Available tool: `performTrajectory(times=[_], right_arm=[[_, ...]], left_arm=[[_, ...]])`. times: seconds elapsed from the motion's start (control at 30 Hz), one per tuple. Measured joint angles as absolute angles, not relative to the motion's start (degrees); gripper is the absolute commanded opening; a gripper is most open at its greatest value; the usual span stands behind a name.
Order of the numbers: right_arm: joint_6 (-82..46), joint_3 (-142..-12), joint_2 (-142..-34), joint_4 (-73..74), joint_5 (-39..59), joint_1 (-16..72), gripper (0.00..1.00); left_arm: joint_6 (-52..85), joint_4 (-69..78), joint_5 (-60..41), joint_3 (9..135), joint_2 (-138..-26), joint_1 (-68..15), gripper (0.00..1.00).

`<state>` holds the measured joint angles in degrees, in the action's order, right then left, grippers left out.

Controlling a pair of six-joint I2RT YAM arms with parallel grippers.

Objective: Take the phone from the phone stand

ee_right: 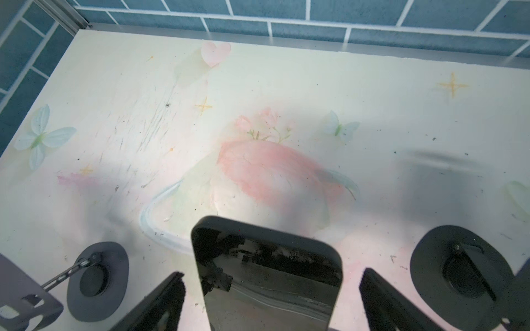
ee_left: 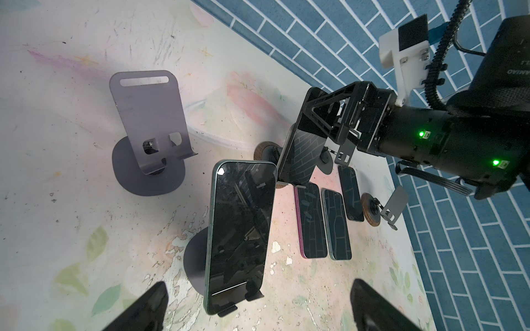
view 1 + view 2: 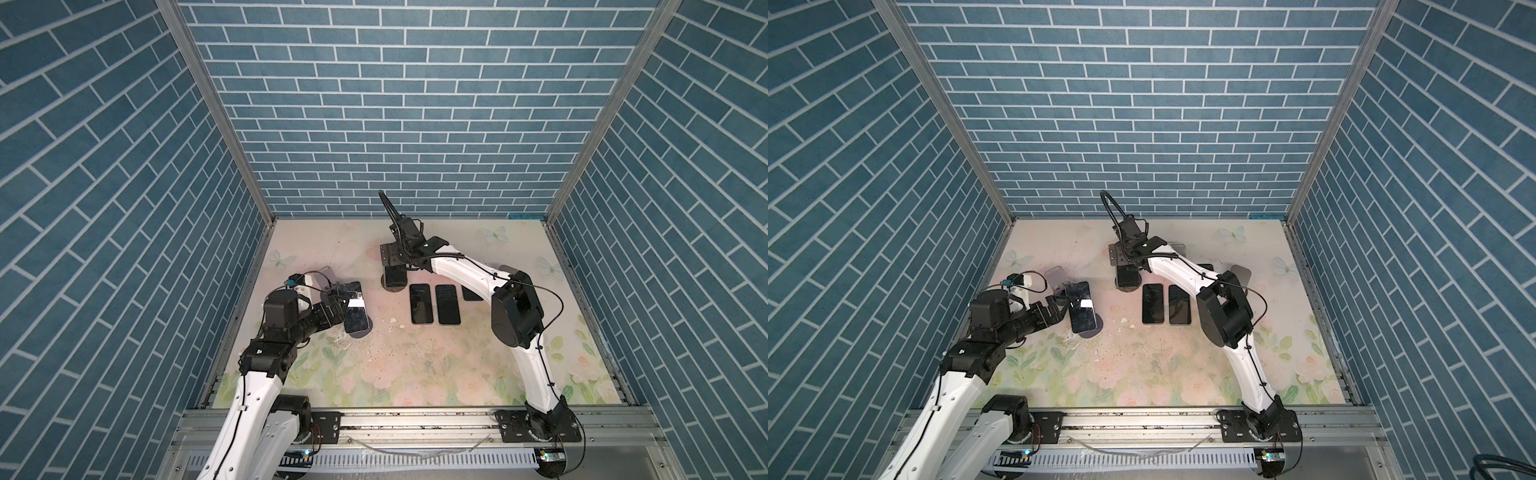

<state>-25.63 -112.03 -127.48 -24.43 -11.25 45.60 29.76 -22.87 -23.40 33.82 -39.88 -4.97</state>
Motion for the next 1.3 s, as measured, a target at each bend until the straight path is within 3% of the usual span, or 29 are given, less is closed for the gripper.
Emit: performTrajectory(times=[0.73, 1.1, 1.3], right_arm=[[-29.91, -115.72, -130.63, -26.65, -17.91, 47.75, 0.78], [-31.31, -115.81, -130.72, -26.81, -18.2, 48.01, 0.6], [-31.24, -115.87, -130.72, -26.83, -18.2, 48.01, 0.58]], left_arm=[[30.22, -20.99, -25.8, 32.6, -39.18, -4.97, 1.0], [30.63, -20.62, -26.24, 31.88, -37.93, -5.02, 1.0], [30.63, -20.62, -26.24, 31.88, -37.93, -5.02, 1.0]])
